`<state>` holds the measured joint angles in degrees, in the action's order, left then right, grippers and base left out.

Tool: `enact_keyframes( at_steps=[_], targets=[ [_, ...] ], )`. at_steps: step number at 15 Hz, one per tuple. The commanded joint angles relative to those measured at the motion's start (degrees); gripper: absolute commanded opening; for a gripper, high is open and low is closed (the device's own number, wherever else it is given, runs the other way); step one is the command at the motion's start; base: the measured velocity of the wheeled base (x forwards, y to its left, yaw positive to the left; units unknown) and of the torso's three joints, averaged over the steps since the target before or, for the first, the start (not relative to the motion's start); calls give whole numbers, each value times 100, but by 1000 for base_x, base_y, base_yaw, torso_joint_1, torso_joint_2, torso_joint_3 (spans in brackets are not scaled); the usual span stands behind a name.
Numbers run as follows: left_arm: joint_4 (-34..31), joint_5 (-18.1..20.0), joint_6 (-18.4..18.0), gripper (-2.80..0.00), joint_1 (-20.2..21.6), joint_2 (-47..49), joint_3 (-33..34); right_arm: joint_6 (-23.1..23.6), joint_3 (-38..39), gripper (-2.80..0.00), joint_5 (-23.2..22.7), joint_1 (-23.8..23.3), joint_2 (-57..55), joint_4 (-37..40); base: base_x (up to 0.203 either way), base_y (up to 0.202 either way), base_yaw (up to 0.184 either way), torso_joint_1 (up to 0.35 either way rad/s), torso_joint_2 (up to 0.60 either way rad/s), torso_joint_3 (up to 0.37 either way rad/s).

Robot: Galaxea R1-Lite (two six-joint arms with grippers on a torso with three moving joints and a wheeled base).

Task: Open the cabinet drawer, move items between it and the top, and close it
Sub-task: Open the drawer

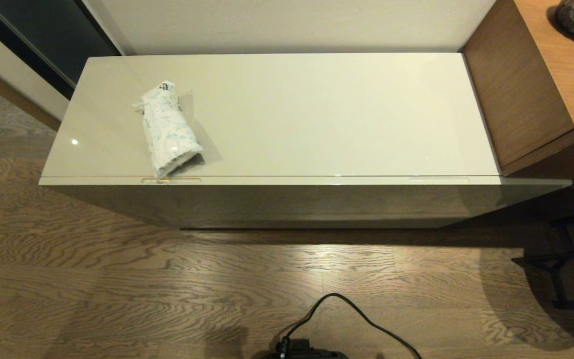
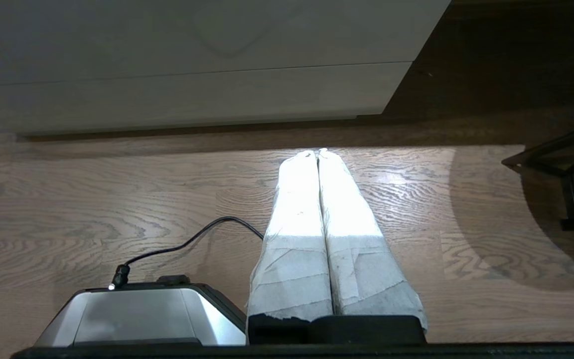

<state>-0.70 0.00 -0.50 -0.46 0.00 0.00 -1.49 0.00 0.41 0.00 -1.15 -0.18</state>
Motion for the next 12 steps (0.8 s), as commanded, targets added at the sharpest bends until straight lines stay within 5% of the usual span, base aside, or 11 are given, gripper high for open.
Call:
enact_keyframes(
  at_steps=[1, 10, 12],
  targets=[
    [0, 0, -3, -280, 2, 9, 0, 8, 0, -280, 2, 0, 0, 1, 0, 0, 0, 0, 0, 0],
    [-66, -11, -158, -280, 4, 6, -62, 316, 4, -280, -19, -7, -5, 2, 0, 0, 0, 0, 0, 0],
    [-139, 10, -233, -280, 3, 73, -501, 553, 9, -280, -41, 0, 35, -70, 0, 0, 0, 0, 0, 0]
  ],
)
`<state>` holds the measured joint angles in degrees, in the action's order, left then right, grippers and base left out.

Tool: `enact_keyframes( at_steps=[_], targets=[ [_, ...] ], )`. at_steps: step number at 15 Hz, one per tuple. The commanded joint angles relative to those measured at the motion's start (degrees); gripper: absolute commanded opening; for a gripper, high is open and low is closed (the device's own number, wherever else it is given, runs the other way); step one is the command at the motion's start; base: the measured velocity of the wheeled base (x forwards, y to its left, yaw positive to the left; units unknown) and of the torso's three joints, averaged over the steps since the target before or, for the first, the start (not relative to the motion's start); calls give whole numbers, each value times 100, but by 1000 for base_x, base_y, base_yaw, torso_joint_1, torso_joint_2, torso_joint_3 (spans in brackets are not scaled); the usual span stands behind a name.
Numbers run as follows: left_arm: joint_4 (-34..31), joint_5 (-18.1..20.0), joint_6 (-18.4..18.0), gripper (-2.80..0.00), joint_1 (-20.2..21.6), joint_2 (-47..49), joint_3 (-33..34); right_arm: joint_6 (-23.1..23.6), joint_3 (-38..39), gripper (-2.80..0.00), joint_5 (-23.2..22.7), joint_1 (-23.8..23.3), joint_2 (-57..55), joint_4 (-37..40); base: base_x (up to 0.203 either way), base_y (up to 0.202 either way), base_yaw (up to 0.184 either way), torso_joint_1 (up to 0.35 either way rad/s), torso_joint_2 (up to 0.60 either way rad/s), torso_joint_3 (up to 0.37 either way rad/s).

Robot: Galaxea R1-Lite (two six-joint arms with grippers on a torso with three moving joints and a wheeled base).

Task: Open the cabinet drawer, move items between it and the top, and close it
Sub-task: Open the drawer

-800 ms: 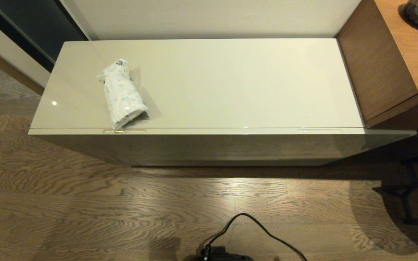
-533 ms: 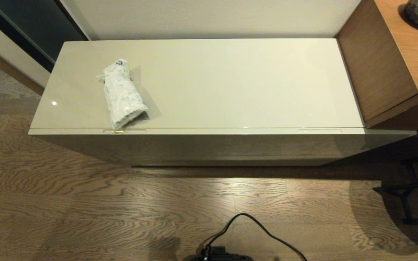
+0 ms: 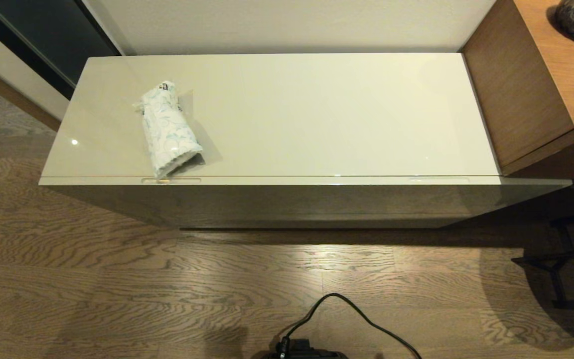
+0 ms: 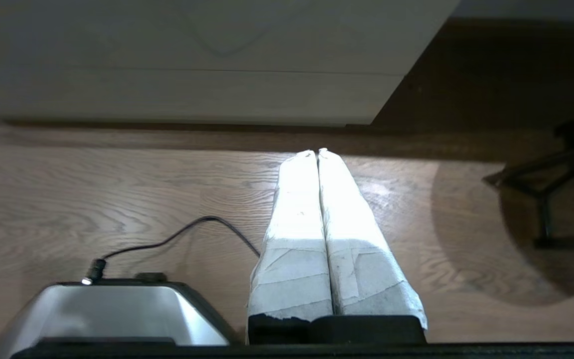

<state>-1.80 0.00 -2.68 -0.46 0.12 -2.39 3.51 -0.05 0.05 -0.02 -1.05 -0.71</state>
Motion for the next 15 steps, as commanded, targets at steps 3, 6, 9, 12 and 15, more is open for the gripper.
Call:
enact_keyframes(
  at_steps=[3, 6, 9, 12, 15],
  targets=[
    [-148, 7, 105, -280, 5, 738, -1382, 53, 14, -280, -32, 2, 52, -17, 0, 0, 0, 0, 0, 0],
    [-225, 25, 319, -280, 5, 694, -1713, 29, -184, -280, -52, -1, 42, 165, 0, 0, 0, 0, 0, 0],
    [-591, 20, 338, -280, 9, 569, -1852, -315, -2005, -280, -283, -2, 23, 1729, 0, 0, 0, 0, 0, 0],
    [-613, 0, 363, -280, 11, 862, -2146, -690, -3501, -280, -637, -2, -67, 2813, 0, 0, 0, 0, 0, 0],
    [-729, -92, 606, -280, 11, 1472, -2686, -1635, -5134, -280, -702, -15, -1286, 3080, 0, 0, 0, 0, 0, 0]
  ],
)
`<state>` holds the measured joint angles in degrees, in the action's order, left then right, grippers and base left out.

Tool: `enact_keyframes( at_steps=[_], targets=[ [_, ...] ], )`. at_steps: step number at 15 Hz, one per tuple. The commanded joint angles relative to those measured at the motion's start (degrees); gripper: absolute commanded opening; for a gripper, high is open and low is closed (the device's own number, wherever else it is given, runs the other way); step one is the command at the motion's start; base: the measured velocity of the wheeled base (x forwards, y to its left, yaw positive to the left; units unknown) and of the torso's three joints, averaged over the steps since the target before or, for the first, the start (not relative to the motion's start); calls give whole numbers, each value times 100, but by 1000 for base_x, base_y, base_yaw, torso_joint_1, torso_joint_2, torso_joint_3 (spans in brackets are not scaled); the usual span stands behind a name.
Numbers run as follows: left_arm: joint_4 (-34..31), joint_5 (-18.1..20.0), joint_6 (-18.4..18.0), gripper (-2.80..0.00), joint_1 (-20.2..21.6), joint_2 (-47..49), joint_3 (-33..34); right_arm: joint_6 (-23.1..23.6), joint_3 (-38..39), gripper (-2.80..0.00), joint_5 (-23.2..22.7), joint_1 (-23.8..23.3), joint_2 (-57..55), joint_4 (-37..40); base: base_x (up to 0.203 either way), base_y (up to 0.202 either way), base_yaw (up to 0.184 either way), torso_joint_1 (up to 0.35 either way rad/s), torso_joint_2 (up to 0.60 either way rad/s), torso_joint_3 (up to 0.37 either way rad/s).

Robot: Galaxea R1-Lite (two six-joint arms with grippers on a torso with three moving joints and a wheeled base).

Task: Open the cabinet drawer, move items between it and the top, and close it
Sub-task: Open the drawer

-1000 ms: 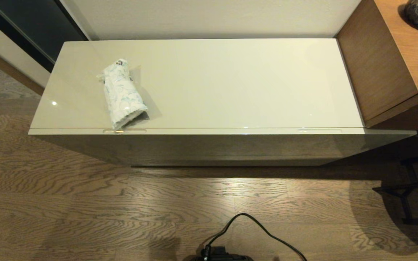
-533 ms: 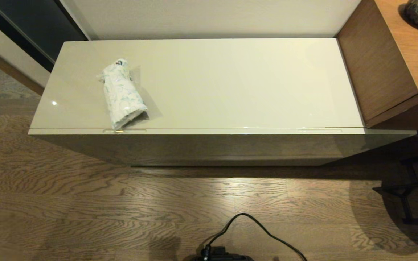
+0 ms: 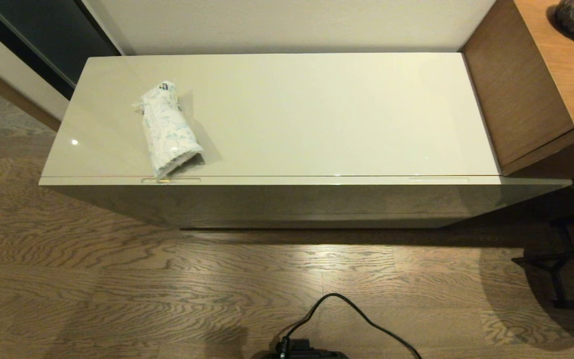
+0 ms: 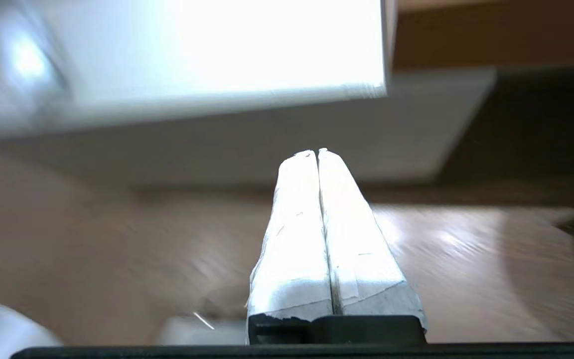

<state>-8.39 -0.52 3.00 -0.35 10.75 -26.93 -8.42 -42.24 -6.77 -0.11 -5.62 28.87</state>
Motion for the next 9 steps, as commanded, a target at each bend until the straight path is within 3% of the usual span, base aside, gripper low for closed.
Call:
enact_keyframes(
  at_steps=[1, 3, 7, 9],
  targets=[
    [-160, -110, 54, -280, 6, 538, -341, -776, -1488, -280, -47, -12, -1263, 353, 0, 0, 0, 0, 0, 0],
    [-309, -223, 69, -280, 6, 1121, -720, -1242, -2273, -280, -230, -26, -1916, 1166, 0, 0, 0, 0, 0, 0],
    [-394, -273, 199, -280, 2, 2852, -1464, -1401, -2839, -280, -430, -35, -3115, 2244, 0, 0, 0, 0, 0, 0],
    [-401, -260, 186, -280, -8, 3778, -1784, -1422, -2884, -280, -703, -33, -3834, 2335, 0, 0, 0, 0, 0, 0]
  ],
)
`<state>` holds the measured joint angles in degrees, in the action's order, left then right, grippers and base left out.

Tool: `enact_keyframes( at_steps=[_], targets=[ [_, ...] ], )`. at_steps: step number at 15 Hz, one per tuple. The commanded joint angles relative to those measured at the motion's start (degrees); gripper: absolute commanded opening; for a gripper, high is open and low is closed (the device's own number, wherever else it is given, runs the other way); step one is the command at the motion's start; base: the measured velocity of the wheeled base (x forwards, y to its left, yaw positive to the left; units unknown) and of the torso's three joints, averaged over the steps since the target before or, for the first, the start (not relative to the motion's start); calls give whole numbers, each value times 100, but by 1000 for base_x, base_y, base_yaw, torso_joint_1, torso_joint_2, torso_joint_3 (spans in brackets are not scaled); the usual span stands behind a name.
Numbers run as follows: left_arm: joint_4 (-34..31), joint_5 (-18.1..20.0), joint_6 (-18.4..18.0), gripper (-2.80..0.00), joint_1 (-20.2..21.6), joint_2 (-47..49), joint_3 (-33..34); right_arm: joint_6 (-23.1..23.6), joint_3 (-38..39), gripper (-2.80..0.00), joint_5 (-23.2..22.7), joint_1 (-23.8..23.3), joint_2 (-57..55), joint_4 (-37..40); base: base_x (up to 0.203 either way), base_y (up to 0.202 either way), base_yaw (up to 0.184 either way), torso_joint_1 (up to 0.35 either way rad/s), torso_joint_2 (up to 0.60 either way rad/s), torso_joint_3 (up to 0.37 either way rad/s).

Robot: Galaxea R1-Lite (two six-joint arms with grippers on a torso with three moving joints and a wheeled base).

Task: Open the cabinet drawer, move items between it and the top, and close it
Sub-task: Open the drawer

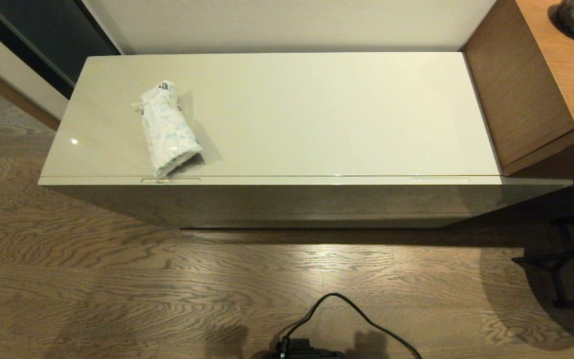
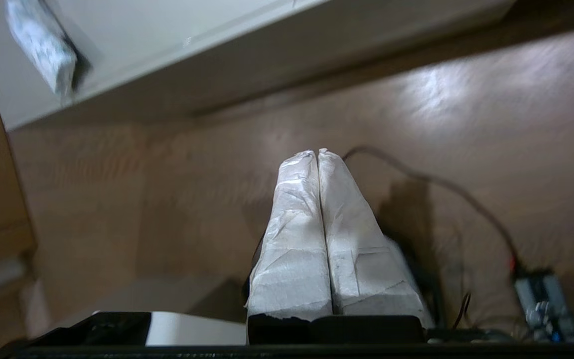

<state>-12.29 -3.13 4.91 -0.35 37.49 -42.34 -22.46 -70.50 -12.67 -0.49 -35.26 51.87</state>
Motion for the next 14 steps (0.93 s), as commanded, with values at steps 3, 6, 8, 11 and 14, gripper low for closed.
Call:
enact_keyframes(
  at_steps=[3, 6, 8, 11, 14],
  targets=[
    [19, 56, -26, -280, -32, 2377, -918, -142, 1, -280, -416, 57, -2431, -321, 0, 0, 0, 0, 0, 0],
    [439, 240, 212, -280, -514, 3295, -1194, -747, 210, -280, -394, 580, -3793, -1776, 0, 0, 0, 0, 0, 0],
    [1158, 271, 373, -280, -716, 3570, -1088, -966, 303, -280, 373, 880, -4111, -2534, 0, 0, 0, 0, 0, 0],
    [2029, 331, 379, -280, -817, 3968, -951, 15, 710, -280, 1427, 934, -4216, -3044, 0, 0, 0, 0, 0, 0],
    [2077, 296, 533, -280, -1300, 4224, -978, 217, 982, -280, 1472, 1122, -4479, -3778, 0, 0, 0, 0, 0, 0]
  ],
)
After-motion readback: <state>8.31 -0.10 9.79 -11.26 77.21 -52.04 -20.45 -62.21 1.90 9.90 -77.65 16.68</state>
